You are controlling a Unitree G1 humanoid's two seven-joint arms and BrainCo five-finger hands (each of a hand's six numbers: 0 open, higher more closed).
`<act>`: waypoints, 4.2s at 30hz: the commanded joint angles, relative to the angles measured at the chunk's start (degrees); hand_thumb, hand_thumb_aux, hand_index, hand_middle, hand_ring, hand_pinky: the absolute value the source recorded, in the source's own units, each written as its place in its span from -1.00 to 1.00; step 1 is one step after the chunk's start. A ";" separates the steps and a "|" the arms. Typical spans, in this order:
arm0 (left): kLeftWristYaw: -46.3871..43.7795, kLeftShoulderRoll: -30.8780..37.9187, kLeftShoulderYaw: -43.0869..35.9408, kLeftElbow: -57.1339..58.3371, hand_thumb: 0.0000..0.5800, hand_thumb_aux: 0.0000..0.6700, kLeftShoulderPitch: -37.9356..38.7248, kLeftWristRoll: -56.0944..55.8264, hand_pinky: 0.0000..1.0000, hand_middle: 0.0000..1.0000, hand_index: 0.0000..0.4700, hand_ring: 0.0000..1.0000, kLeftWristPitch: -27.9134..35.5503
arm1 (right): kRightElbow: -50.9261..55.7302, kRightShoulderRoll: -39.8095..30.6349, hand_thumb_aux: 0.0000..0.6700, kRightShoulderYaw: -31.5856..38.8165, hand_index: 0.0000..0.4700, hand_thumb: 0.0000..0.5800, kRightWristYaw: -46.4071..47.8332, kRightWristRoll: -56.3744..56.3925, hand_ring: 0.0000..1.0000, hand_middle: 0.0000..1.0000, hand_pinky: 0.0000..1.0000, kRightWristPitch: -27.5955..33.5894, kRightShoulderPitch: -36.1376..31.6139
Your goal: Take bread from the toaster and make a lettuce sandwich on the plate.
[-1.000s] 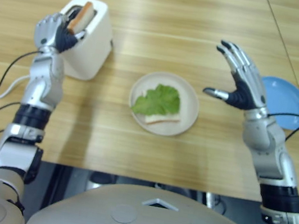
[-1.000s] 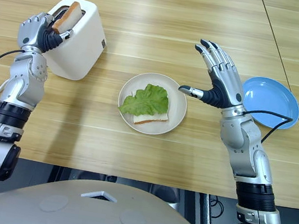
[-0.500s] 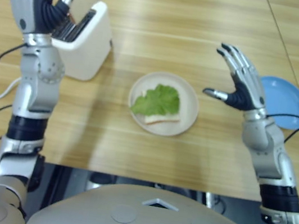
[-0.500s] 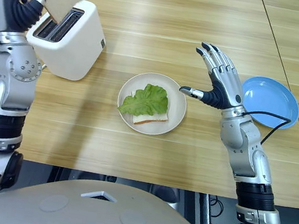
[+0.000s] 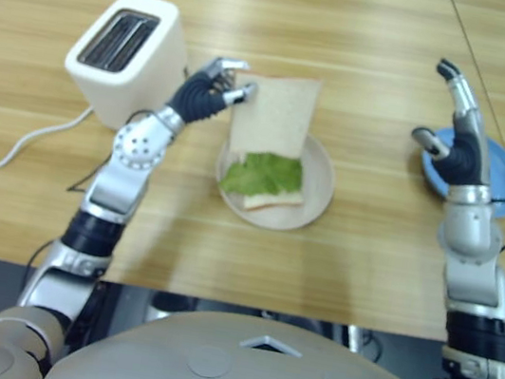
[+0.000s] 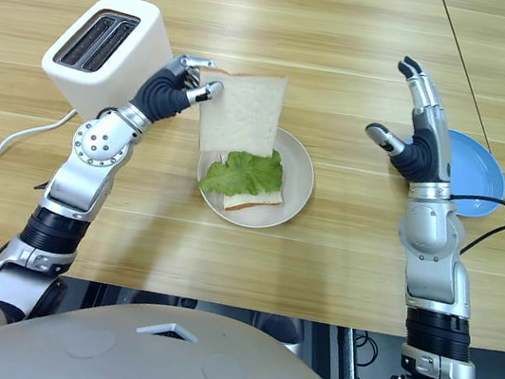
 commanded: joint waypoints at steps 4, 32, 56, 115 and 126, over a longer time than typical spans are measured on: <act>-0.31 -1.25 -3.12 7.39 1.00 1.00 -0.37 4.64 1.00 1.00 0.96 1.00 1.10 | 0.98 1.58 -1.00 -0.09 -1.00 -1.00 1.23 0.71 -1.00 -1.00 -1.00 -0.61 1.00; -5.02 -9.19 -1.38 27.39 1.00 1.00 -2.03 0.85 1.00 1.00 0.96 1.00 3.69 | 2.47 -1.82 -1.00 14.92 -1.00 -1.00 -2.03 -27.07 -1.00 -1.00 -1.00 -4.89 0.65; -9.10 -9.22 -5.33 11.64 1.00 1.00 3.30 -2.39 1.00 1.00 0.96 1.00 12.87 | 4.05 -3.19 -1.00 13.51 -1.00 -1.00 -6.46 -27.19 -1.00 -1.00 -1.00 -1.32 -0.19; 4.99 -3.27 0.95 8.76 -1.00 -1.00 2.65 10.67 -1.00 -1.00 -1.00 -1.00 -3.76 | 4.93 -6.35 -1.00 30.10 -1.00 -1.00 -8.73 -34.35 -1.00 -1.00 -1.00 -7.01 -1.38; -11.23 5.80 7.39 -6.17 1.00 1.00 10.34 -5.10 1.00 1.00 0.96 1.00 -3.05 | -5.00 -13.64 -1.00 13.46 -1.00 -1.00 7.03 -0.57 -0.64 -0.64 -0.64 -9.39 9.49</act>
